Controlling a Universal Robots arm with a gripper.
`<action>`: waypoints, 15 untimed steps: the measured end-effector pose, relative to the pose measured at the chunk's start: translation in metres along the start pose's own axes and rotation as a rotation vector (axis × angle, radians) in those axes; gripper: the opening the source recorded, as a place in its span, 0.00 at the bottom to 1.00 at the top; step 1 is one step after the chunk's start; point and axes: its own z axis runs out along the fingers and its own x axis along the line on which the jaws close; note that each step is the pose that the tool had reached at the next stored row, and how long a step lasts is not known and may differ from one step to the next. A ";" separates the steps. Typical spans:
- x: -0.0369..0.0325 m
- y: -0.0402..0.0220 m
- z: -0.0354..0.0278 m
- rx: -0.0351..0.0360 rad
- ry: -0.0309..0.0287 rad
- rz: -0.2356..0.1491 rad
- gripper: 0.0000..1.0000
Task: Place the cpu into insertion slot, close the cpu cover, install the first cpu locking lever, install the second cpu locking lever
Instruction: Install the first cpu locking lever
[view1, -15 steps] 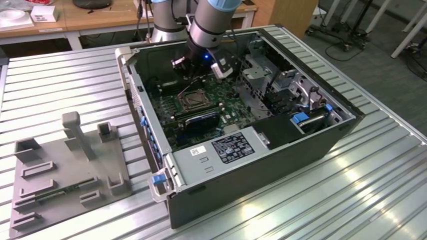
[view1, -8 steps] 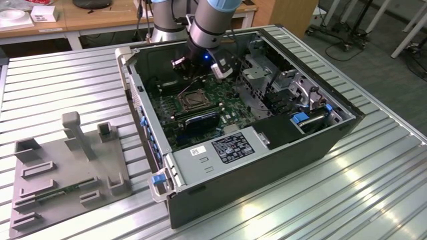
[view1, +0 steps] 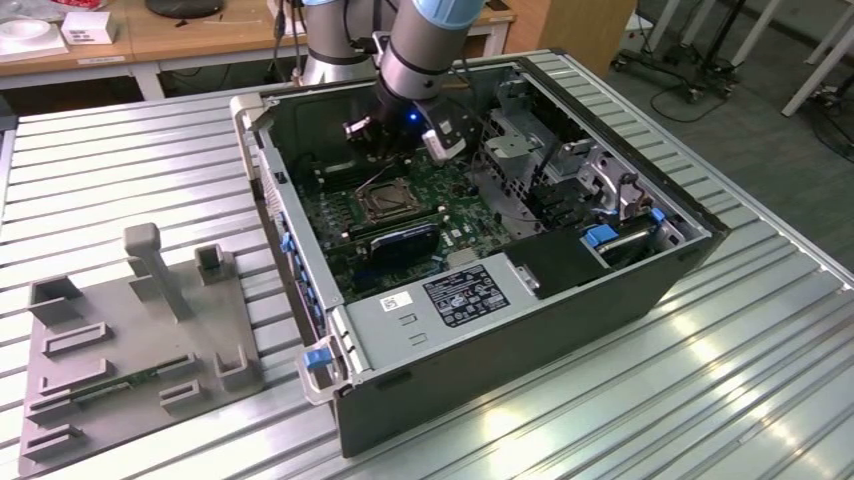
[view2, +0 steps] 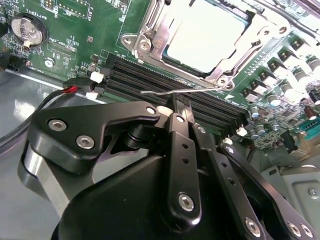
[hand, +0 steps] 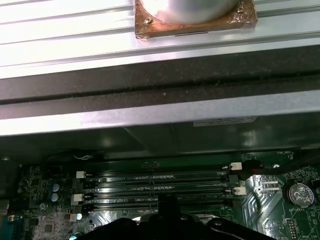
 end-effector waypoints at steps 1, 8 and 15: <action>-0.0007 -0.0001 0.0005 0.0000 0.0000 0.000 0.11; -0.0047 -0.0009 0.0036 -0.0001 -0.0003 0.001 0.11; -0.0056 -0.0016 0.0050 -0.0004 -0.0007 0.002 0.11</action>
